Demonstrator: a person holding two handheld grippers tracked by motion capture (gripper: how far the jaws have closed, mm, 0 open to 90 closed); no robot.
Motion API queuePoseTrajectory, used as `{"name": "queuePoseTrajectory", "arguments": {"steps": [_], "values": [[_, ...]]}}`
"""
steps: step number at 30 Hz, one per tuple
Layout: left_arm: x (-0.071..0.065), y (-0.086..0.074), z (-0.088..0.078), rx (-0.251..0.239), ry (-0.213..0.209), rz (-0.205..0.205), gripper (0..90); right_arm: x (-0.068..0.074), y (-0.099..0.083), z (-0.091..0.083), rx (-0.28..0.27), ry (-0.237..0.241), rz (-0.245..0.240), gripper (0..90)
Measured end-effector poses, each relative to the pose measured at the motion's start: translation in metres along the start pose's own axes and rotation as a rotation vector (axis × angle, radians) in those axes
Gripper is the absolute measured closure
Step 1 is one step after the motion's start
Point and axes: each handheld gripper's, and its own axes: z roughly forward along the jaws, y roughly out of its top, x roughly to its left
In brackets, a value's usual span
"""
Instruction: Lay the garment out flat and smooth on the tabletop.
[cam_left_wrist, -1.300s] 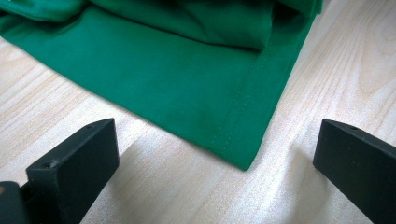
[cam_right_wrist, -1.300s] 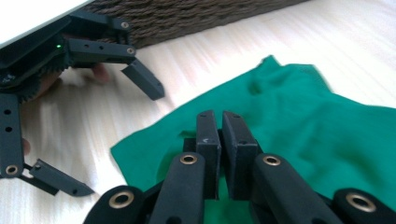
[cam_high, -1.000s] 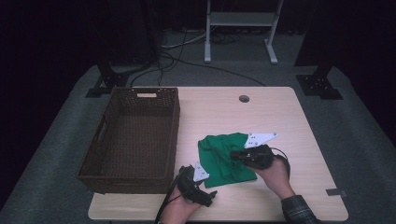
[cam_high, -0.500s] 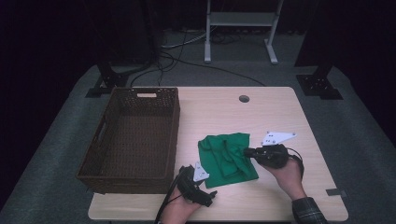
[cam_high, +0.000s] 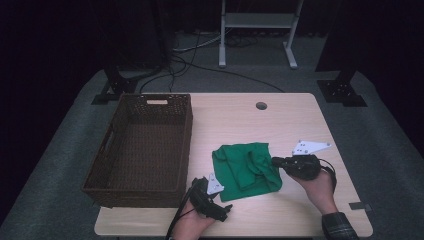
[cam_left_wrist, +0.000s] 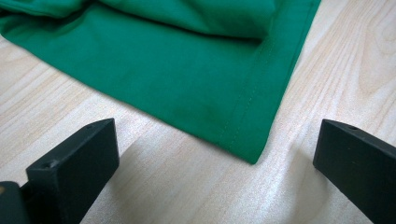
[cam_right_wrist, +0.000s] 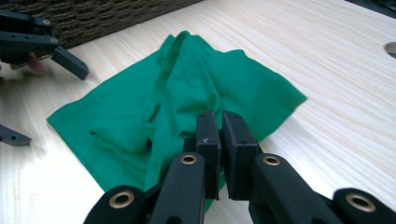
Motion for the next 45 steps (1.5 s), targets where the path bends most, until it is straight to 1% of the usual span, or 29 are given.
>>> {"name": "queuePoseTrajectory", "arguments": {"steps": [9, 14, 17, 20, 24, 30, 45], "values": [[0.0, 0.0, 0.0, 0.001, -0.004, 0.006, 0.0, -0.011, -0.007, -0.01, -0.012, -0.024, 0.034, 87.2], [0.001, 0.0, 0.0, 0.001, -0.005, 0.007, 0.0, -0.013, -0.009, -0.012, -0.017, -0.026, 0.045, 87.2], [0.001, 0.0, 0.0, 0.001, -0.005, 0.007, 0.0, -0.014, -0.012, -0.016, -0.012, -0.041, 0.046, 87.2], [0.001, 0.0, 0.0, 0.001, -0.005, 0.008, 0.0, -0.016, -0.016, -0.019, -0.01, -0.049, 0.06, 87.2], [0.001, 0.0, 0.0, 0.001, -0.006, 0.009, 0.0, -0.018, -0.02, -0.02, 0.004, -0.06, 0.063, 87.2], [0.001, 0.0, 0.0, 0.001, -0.006, 0.008, 0.0, -0.017, -0.023, -0.024, 0.012, -0.075, 0.063, 87.2], [0.001, 0.0, 0.0, 0.001, -0.006, 0.009, 0.0, -0.023, -0.034, -0.036, 0.024, -0.106, 0.084, 87.2]]}}
